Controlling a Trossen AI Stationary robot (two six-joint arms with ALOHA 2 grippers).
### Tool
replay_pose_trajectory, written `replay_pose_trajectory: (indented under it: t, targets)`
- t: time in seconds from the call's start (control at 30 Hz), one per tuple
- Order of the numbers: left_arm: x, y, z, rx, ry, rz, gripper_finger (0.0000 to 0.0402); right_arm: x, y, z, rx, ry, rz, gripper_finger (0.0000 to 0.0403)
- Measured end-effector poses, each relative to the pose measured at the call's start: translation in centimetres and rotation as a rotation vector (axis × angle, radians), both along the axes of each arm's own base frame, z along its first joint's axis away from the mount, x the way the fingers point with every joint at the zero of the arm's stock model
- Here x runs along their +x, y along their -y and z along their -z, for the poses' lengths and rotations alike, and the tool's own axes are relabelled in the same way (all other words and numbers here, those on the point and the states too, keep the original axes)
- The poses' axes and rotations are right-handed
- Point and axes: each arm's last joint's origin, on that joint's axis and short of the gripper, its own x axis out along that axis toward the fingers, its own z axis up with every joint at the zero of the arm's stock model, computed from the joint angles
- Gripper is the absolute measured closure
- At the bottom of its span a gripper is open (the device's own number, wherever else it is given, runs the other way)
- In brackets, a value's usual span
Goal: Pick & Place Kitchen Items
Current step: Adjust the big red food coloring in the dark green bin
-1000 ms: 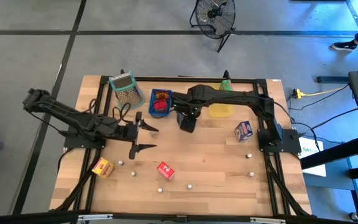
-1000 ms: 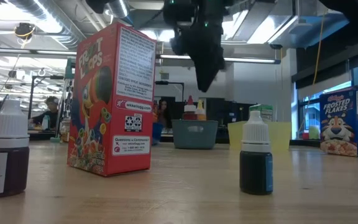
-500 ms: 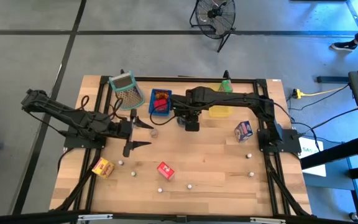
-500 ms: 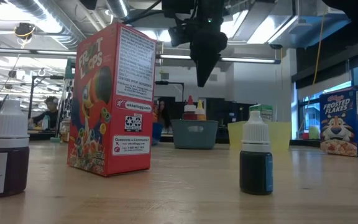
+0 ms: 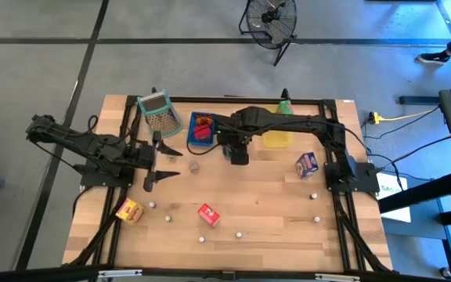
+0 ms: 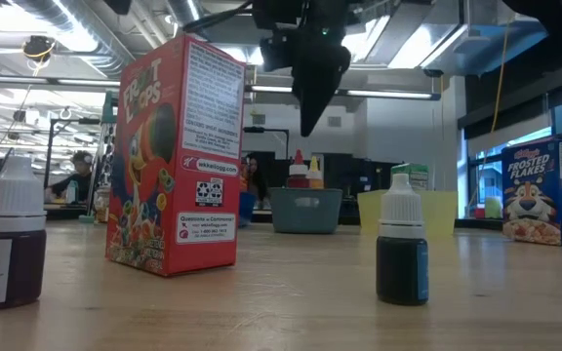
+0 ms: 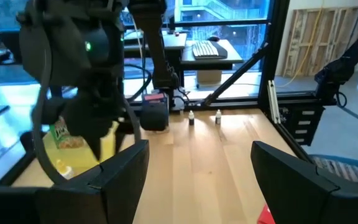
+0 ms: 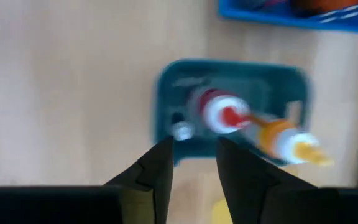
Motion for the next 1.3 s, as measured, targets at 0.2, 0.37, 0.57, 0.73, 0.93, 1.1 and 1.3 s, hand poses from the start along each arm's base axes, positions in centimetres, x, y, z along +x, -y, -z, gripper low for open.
replay_pose_trajectory:
  t: [0.2,0.37,0.57,0.73,0.93,1.1,1.3]
  targets:
    - [0.1,0.0,0.3,-0.014,-0.031,-0.004,0.0123,0.3,0.3,-0.1,-0.037,0.033,-0.006,0.0294]
    - [0.1,0.0,0.3,-0.016,-0.032,-0.004,0.0123,0.2,0.4,-0.1,-0.035,0.017,-0.006,0.0287]
    - [0.1,0.0,0.3,-0.016,-0.032,-0.004,0.0123,0.3,0.4,0.3,-0.030,0.007,0.010,0.0262]
    - [0.1,0.0,0.3,-0.015,-0.032,-0.004,0.0123,0.4,0.6,0.3,-0.032,0.020,0.013,0.0233]
    - [0.1,0.0,0.3,-0.015,-0.032,-0.004,0.0123,0.2,1.9,0.3,-0.002,0.025,0.036,0.0226]
    - [0.1,0.0,0.3,-0.014,-0.033,-0.003,0.0123,0.1,2.3,0.3,0.027,0.028,0.043,0.0226]
    - [0.1,0.0,0.4,-0.014,-0.034,-0.003,0.0123,0.6,2.4,1.3,0.058,0.021,0.032,0.0226]
